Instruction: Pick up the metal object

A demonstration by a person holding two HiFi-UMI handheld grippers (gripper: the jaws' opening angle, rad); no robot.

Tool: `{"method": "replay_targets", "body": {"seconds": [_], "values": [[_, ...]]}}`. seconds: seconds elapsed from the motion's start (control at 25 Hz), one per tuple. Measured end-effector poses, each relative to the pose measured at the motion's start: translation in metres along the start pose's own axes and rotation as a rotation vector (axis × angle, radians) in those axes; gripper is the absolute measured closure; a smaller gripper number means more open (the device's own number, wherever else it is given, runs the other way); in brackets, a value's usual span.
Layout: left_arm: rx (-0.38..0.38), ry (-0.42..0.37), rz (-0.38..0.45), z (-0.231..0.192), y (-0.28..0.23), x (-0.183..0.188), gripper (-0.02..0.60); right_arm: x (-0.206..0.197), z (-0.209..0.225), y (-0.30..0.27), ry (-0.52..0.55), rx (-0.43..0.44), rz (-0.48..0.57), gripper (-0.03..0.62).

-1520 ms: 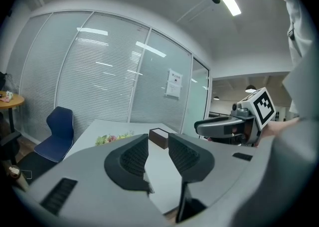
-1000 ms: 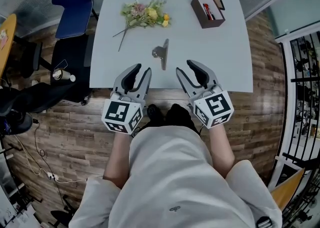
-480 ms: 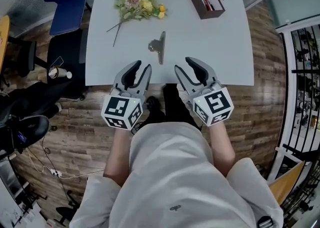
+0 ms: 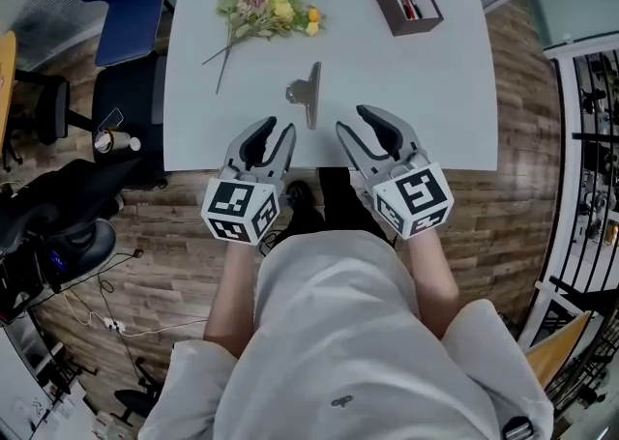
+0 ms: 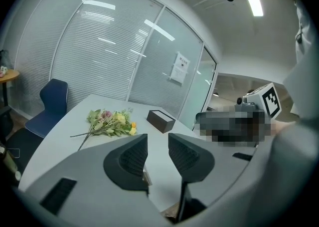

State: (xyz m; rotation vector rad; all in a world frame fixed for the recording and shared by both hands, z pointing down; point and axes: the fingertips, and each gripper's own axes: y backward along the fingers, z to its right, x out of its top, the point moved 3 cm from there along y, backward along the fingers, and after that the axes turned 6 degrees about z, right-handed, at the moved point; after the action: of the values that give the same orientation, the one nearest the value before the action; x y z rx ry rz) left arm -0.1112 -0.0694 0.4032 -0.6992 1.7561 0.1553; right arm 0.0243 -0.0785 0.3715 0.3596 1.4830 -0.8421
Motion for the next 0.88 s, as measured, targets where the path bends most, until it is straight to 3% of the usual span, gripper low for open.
{"method": "replay_targets", "body": {"seconds": [0.88], "values": [[0.057, 0.088, -0.102, -0.041, -0.064, -0.038, 0.459, -0.018, 0.044, -0.042, -0.023, 0.101, -0.089, 0.428]]}}
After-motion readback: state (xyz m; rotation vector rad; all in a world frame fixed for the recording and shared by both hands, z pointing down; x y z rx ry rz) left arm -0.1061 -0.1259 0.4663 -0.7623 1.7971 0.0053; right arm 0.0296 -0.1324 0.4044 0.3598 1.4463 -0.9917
